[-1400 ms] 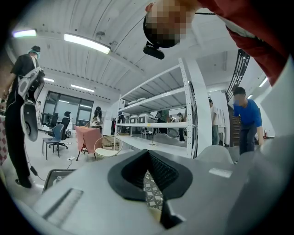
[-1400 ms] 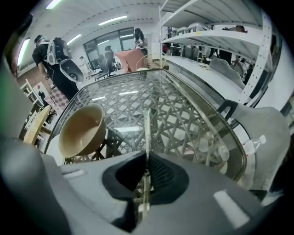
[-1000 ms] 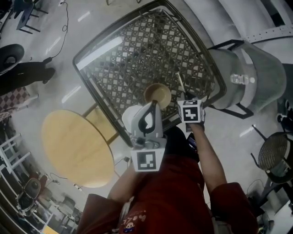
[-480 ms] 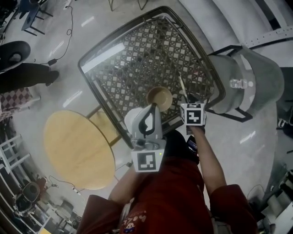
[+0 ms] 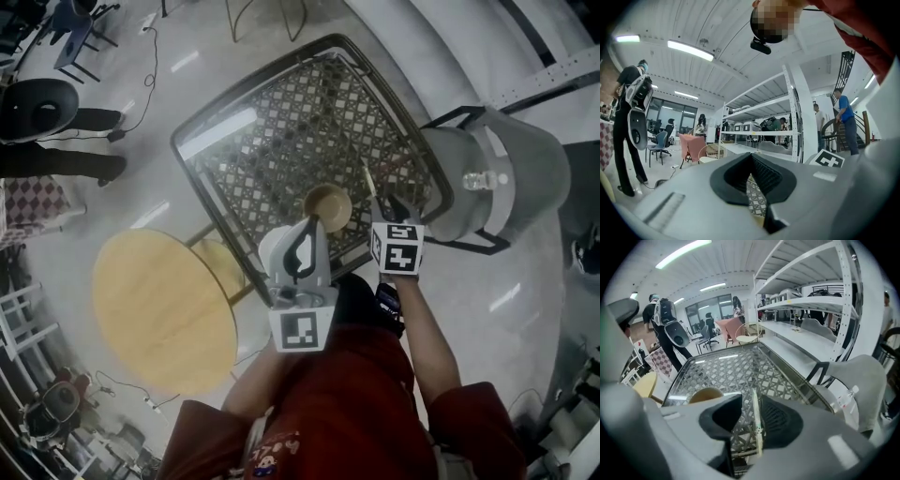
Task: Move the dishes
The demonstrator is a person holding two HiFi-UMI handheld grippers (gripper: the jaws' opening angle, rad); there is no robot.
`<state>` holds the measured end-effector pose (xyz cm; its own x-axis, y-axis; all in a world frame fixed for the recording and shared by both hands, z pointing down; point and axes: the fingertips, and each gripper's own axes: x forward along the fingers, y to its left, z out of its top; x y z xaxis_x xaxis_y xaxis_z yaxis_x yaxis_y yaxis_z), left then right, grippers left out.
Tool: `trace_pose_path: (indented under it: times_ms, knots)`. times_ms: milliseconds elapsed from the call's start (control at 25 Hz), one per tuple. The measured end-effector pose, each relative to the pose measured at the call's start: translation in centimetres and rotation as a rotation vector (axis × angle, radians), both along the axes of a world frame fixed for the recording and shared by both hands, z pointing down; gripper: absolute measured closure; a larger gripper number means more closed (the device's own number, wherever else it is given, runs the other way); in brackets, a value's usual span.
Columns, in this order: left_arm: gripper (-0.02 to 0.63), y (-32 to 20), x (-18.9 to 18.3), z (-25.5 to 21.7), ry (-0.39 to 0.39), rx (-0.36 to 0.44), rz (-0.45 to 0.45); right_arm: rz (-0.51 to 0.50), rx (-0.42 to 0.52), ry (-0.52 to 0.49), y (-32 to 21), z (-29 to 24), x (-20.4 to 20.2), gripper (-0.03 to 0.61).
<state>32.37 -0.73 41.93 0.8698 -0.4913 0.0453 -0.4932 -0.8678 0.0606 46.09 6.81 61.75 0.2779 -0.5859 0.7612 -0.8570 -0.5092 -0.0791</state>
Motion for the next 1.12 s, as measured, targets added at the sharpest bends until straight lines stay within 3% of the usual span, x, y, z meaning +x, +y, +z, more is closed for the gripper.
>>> trace_pose_path:
  times_ms: [520,760,960,1120]
  knots:
    - [0.607,-1.4,-2.6,-4.4,0.068,0.072,-0.04,-0.002,0.33,0.156,-2.3,-13.3,-1.4,0.465]
    - [0.607,-2.2,-4.1,-5.8,0.103,0.095,-0.065,-0.003,0.5,0.277,-2.7,-19.2,-2.6,0.465]
    - [0.607,-2.8,-5.8,-7.0,0.11,0.114,-0.085,-0.041,0.682,0.447,-2.6,-24.2,-4.8,0.465]
    - [0.607,-2.9,-7.2,-7.6,0.119,0.129,-0.103,-0.099,0.727,0.534,-2.8,-25.9,-7.1,0.465]
